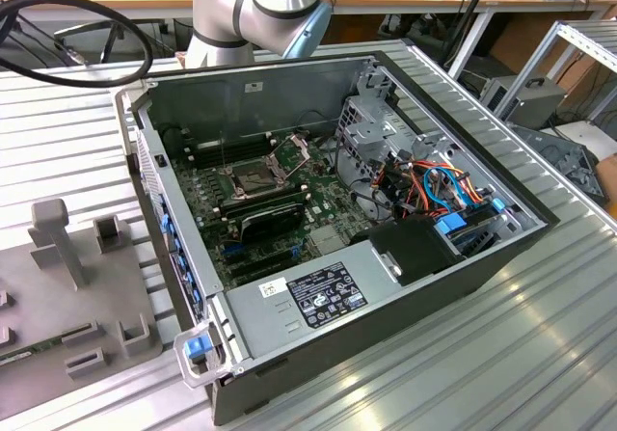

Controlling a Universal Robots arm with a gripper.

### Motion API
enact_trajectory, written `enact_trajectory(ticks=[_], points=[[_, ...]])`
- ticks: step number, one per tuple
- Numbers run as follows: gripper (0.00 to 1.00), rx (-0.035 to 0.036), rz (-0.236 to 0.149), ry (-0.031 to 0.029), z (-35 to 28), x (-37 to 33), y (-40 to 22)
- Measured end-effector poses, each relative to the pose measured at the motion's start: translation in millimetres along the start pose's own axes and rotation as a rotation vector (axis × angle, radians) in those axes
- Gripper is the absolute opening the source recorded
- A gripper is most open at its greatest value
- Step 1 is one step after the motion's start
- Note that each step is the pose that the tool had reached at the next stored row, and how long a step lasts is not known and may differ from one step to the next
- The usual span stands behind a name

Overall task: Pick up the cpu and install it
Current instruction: 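Pick up the cpu and move it towards the insertion slot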

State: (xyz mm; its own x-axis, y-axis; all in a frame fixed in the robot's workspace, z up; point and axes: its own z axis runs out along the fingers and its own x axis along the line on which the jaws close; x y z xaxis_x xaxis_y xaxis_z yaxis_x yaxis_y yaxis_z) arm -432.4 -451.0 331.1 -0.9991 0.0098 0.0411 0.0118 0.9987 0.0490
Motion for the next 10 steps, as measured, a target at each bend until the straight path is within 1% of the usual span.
enact_trajectory(ticks=[10], points=[[0.55,0.0,0.0,0.0001,-4.4,0.2,0.2]])
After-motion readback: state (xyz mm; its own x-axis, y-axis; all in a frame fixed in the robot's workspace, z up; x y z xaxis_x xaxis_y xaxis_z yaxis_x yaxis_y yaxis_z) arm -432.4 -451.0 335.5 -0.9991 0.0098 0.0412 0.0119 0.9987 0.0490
